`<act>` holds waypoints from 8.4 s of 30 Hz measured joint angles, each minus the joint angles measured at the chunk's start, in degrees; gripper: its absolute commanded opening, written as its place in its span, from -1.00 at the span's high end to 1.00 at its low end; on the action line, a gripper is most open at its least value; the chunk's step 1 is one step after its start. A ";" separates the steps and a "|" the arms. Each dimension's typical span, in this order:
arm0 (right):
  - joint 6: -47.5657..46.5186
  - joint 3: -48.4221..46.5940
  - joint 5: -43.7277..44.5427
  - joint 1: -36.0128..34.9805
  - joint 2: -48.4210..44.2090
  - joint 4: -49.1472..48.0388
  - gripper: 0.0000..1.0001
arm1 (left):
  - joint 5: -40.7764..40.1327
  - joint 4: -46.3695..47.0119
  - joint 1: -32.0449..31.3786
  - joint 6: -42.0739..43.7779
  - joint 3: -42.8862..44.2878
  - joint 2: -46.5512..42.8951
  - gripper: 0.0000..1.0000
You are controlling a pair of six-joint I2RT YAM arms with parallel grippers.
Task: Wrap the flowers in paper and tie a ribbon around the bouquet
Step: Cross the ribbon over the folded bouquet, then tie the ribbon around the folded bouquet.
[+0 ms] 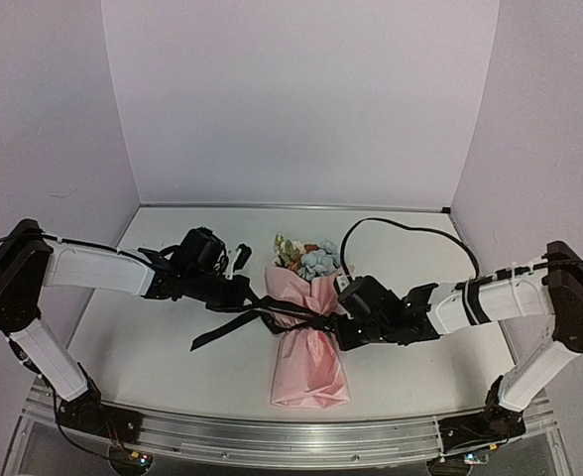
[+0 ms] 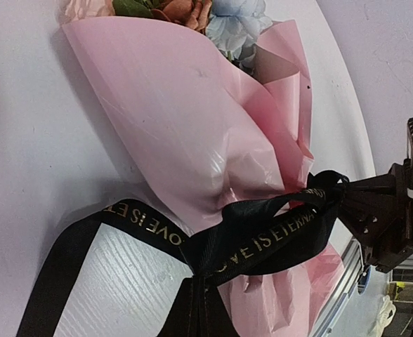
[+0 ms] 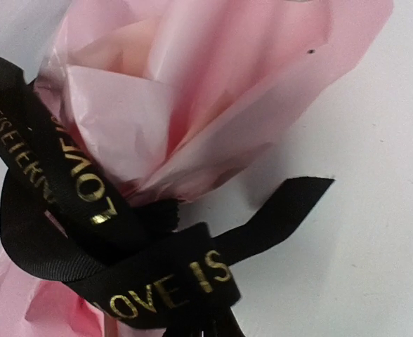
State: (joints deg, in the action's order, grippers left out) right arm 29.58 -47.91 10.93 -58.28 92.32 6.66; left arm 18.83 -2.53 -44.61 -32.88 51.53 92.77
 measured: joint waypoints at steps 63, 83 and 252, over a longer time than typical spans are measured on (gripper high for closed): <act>1.79 -25.86 -18.74 -2.78 4.63 34.16 0.19 | 3.99 -0.44 3.97 4.58 -2.02 -2.32 1.00; -20.76 -6.17 -22.35 8.19 -11.46 25.93 0.18 | 5.38 -1.19 3.97 5.02 -0.16 -1.42 1.00; -22.23 6.20 13.62 4.17 -19.41 41.21 1.00 | -1.99 -2.48 -6.61 -10.55 5.87 9.08 0.33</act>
State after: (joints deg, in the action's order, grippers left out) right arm 7.35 -41.71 24.56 -54.11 72.90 47.88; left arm 16.85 -5.02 -51.22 -43.43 57.41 101.85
